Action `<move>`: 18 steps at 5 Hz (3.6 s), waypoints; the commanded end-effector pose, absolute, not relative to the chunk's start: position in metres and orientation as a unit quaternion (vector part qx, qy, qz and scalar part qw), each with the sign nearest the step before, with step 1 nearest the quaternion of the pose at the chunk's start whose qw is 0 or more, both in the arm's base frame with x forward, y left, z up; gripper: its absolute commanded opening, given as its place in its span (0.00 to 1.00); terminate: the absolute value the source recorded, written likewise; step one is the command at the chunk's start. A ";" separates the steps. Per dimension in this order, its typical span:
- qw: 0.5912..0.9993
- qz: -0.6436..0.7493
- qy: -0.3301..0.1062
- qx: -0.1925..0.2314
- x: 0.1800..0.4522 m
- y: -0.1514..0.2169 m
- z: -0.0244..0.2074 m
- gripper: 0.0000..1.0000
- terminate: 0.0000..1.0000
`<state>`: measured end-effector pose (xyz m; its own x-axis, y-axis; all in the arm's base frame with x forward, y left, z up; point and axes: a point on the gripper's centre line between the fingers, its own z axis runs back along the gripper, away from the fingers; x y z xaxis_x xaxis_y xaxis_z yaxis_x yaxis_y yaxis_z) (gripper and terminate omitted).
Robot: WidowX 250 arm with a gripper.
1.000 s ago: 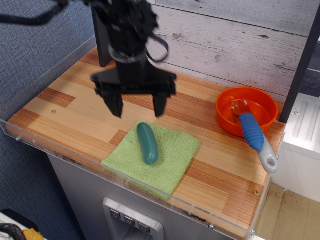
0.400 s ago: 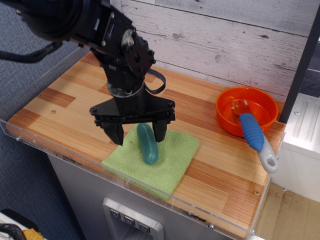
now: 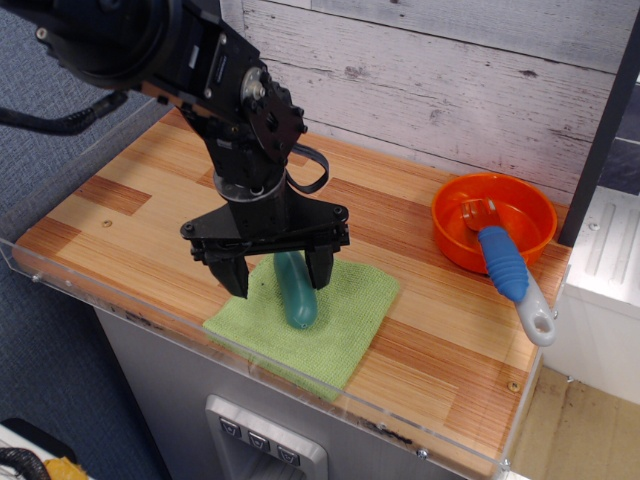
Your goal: Move cucumber to the upper left of counter.
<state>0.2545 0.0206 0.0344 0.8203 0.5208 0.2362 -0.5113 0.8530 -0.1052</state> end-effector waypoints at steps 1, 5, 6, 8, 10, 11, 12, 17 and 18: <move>0.954 0.273 -0.123 -0.016 0.263 0.019 0.030 1.00 0.00; 0.942 0.305 -0.135 -0.024 0.261 0.026 0.051 0.00 0.00; 0.939 0.313 -0.141 -0.015 0.264 0.032 0.070 0.00 0.00; 0.930 0.329 -0.164 -0.015 0.302 0.053 0.078 0.00 0.00; 0.948 0.270 -0.166 -0.036 0.353 0.081 0.068 0.00 0.00; 0.960 0.216 -0.171 -0.057 0.379 0.096 0.055 0.00 0.00; 0.966 0.196 -0.159 -0.051 0.389 0.107 0.041 0.00 0.00; 0.962 0.215 -0.160 -0.053 0.389 0.124 0.042 1.00 0.00; 0.960 0.218 -0.169 -0.049 0.387 0.127 0.052 1.00 0.00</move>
